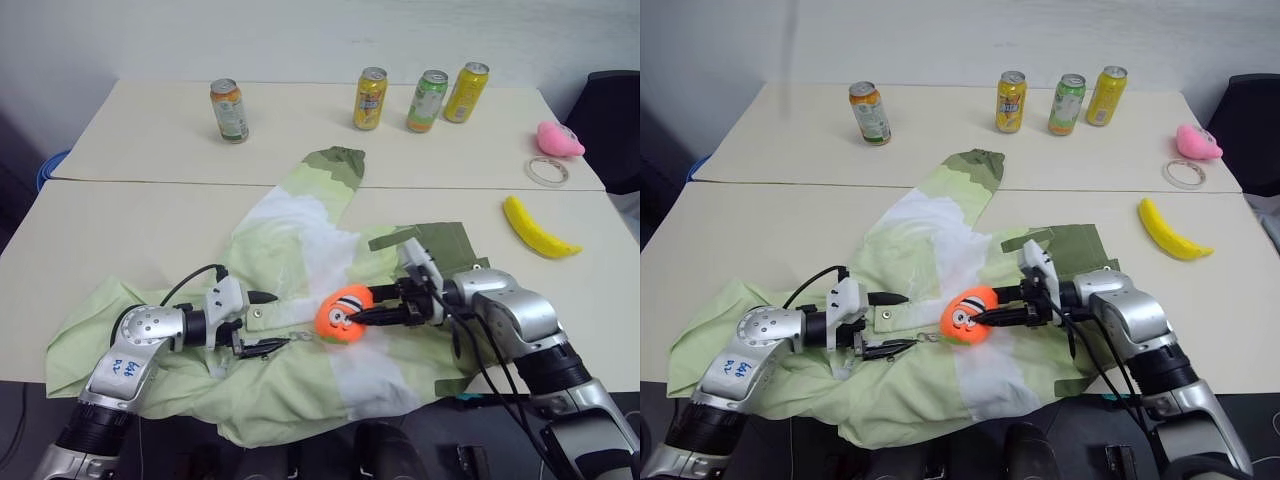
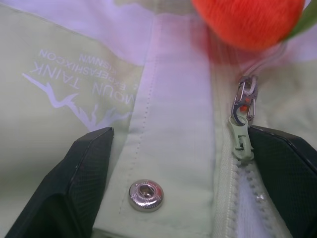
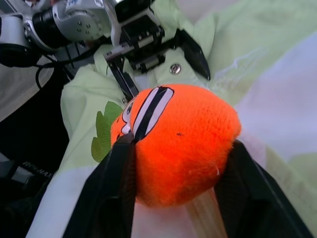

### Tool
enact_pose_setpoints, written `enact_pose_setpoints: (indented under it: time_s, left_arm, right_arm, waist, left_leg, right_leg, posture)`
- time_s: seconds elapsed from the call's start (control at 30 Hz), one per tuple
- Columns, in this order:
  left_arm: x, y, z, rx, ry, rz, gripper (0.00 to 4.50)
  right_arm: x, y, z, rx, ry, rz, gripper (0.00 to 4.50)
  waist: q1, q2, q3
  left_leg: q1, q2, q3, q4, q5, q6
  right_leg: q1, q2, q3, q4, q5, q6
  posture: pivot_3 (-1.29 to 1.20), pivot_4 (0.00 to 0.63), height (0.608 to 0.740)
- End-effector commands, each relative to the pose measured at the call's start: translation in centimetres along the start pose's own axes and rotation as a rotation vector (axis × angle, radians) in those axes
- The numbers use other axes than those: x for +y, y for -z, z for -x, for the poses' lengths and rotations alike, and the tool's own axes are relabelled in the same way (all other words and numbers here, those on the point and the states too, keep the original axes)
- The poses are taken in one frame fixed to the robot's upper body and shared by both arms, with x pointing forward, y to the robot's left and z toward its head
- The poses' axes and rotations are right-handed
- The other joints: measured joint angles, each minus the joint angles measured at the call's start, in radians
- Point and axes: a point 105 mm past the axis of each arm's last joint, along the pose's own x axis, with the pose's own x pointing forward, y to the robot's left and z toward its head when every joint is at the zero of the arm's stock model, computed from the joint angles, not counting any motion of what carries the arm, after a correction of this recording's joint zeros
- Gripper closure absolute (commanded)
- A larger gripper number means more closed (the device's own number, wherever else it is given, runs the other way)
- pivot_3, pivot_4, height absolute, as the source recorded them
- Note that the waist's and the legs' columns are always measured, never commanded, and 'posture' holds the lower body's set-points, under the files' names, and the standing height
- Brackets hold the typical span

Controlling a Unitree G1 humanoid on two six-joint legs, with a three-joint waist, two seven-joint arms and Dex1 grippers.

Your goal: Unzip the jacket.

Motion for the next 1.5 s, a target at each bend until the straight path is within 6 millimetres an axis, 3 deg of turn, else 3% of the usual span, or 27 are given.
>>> enact_pose_setpoints:
  time_s: [0.03,0.07,0.1,0.17,0.23,0.33,0.43,0.53,0.63,0.8,0.87,1.0,1.1,1.17,1.3,1.4,1.5]
  left_arm:
    - [-1.2,2.1,0.4,0.064,0.017,0.035,0.00]
    - [-1.2,2.2,0.5,0.067,0.017,0.035,0.00]
    - [-1.3,2.7,0.6,0.088,0.019,0.027,0.00]
    - [-1.9,4.0,1.0,0.162,0.050,-0.027,0.00]
    - [-2.1,4.5,1.1,0.174,0.056,-0.032,0.00]
    - [-2.0,4.7,0.8,0.152,0.031,0.006,0.00]
    - [-2.1,4.8,0.6,0.139,0.024,0.034,0.00]
    - [-2.1,5.1,0.5,0.137,0.025,0.056,0.00]
    - [-2.3,5.5,0.6,0.157,0.044,0.061,0.00]
    - [-2.3,6.1,0.7,0.178,0.048,0.071,0.00]
    - [-2.0,6.1,0.7,0.172,0.035,0.071,0.00]
    - [-1.4,4.6,0.5,0.098,0.021,0.052,0.00]
    - [-1.1,2.8,0.9,0.019,0.013,0.058,0.00]
    - [-0.6,1.1,2.0,-0.043,-0.015,0.063,0.00]
    - [-0.1,-1.4,4.9,-0.071,-0.050,0.043,0.00]
    - [0.4,-2.9,7.0,-0.069,-0.088,0.009,0.00]
    - [0.8,-3.0,9.5,-0.061,-0.137,0.041,0.00]
  right_arm:
    - [-1.0,-1.5,4.0,-0.050,0.191,0.138,3.70]
    - [-1.2,-1.5,4.8,-0.050,0.228,0.141,3.97]
    - [-2.0,-1.3,7.1,-0.038,0.338,0.155,4.28]
    - [-3.3,-0.9,12.2,0.015,0.568,0.205,4.48]
    - [-3.8,-0.7,15.8,0.055,0.709,0.237,4.48]
    - [-4.7,-0.8,23.6,0.143,1.037,0.296,4.48]
    - [-5.0,-0.9,29.3,0.242,1.298,0.328,4.49]
    - [-4.7,-1.5,33.1,0.237,1.480,0.299,4.49]
    - [-4.8,-3.3,35.1,0.207,1.605,0.330,4.49]
    - [-5.3,-5.4,36.2,0.167,1.719,0.381,4.49]
    - [-5.9,-5.4,35.1,0.113,1.667,0.360,4.49]
    - [-6.7,-3.4,31.8,0.075,1.463,0.249,4.49]
    - [-6.2,-2.2,31.7,0.122,1.455,0.240,3.54]
    - [-5.2,-2.6,31.7,0.131,1.427,0.305,2.76]
    - [-2.7,-6.7,31.6,0.127,1.377,0.644,1.28]
    - [-2.0,-8.4,29.4,0.041,1.235,0.684,0.20]
    - [-1.8,-8.4,24.7,0.063,0.981,0.677,0.01]
  waist:
    - [0.000,0.000,0.000]
    - [0.001,0.000,0.000]
    - [0.000,0.000,0.000]
    - [0.002,0.000,0.000]
    - [0.003,0.002,-0.001]
    - [-0.001,0.005,-0.003]
    - [-0.004,0.009,-0.006]
    - [-0.006,0.012,-0.007]
    - [-0.007,0.015,-0.008]
    - [-0.007,0.021,-0.010]
    - [-0.006,0.021,-0.010]
    - [-0.005,0.021,-0.010]
    - [-0.002,0.021,-0.010]
    - [-0.004,0.022,-0.009]
    - [-0.014,0.021,-0.003]
    - [-0.028,0.020,0.000]
    - [-0.034,0.019,0.001]
  left_leg:
    - [0.000,0.000,0.000,0.000,0.000,0.000]
    - [0.000,0.000,0.000,-0.001,0.000,0.000]
    - [0.000,0.000,0.000,-0.001,0.000,0.000]
    - [0.001,0.000,0.001,-0.001,0.000,0.000]
    - [0.002,-0.001,0.001,-0.001,0.000,0.000]
    - [0.004,-0.001,0.003,-0.002,0.000,0.000]
    - [0.006,-0.001,0.005,-0.003,0.000,0.000]
    - [0.008,-0.001,0.007,-0.003,0.000,0.000]
    - [0.012,-0.001,0.007,-0.003,0.000,0.000]
    - [0.019,-0.001,0.007,-0.006,-0.001,-0.001]
    - [0.019,-0.001,0.006,-0.006,-0.001,-0.001]
    - [0.019,-0.001,0.006,-0.006,-0.001,-0.001]
    - [0.019,-0.001,0.004,-0.006,-0.002,0.000]
    - [0.018,-0.001,0.004,-0.006,-0.002,0.000]
    - [0.016,0.000,0.004,-0.007,-0.002,0.000]
    - [0.016,0.000,0.004,-0.007,-0.002,0.000]
    - [0.016,0.002,0.004,-0.007,-0.003,-0.001]
  right_leg:
    - [0.000,0.000,0.000,0.000,0.000,0.000]
    - [0.000,0.000,-0.001,0.000,0.000,0.000]
    - [0.000,0.000,-0.001,0.000,0.000,0.000]
    - [0.000,-0.001,-0.001,0.000,0.000,0.000]
    - [0.001,-0.001,-0.002,0.000,0.000,0.000]
    - [0.002,-0.001,-0.002,-0.001,0.000,0.000]
    - [0.002,-0.002,-0.003,-0.002,0.000,0.000]
    - [0.003,-0.002,-0.001,-0.002,0.000,0.000]
    - [0.007,-0.003,0.002,-0.004,0.000,0.000]
    - [0.013,-0.003,0.006,-0.007,0.000,0.000]
    - [0.013,-0.003,0.006,-0.007,0.000,0.000]
    - [0.015,-0.003,0.005,-0.008,0.000,0.000]
    - [0.015,-0.004,0.004,-0.008,0.000,0.000]
    - [0.014,-0.004,0.004,-0.008,0.000,0.000]
    - [0.013,-0.003,0.002,-0.008,0.000,0.000]
    - [0.013,-0.003,0.003,-0.008,0.000,0.000]
    - [0.014,-0.001,0.003,-0.009,0.000,0.000]
  posture:
    - [0.00,0.150,0.740]
    - [0.00,0.150,0.740]
    - [0.00,0.150,0.740]
    - [0.00,0.150,0.740]
    - [0.00,0.150,0.740]
    - [0.00,0.150,0.740]
    - [0.00,0.150,0.740]
    - [0.00,0.150,0.740]
    - [0.00,0.150,0.740]
    - [0.00,0.150,0.740]
    - [0.00,0.150,0.740]
    - [0.00,0.150,0.740]
    - [0.00,0.150,0.740]
    - [0.00,0.150,0.740]
    - [0.00,0.150,0.740]
    - [0.00,0.150,0.740]
    - [0.00,0.150,0.740]
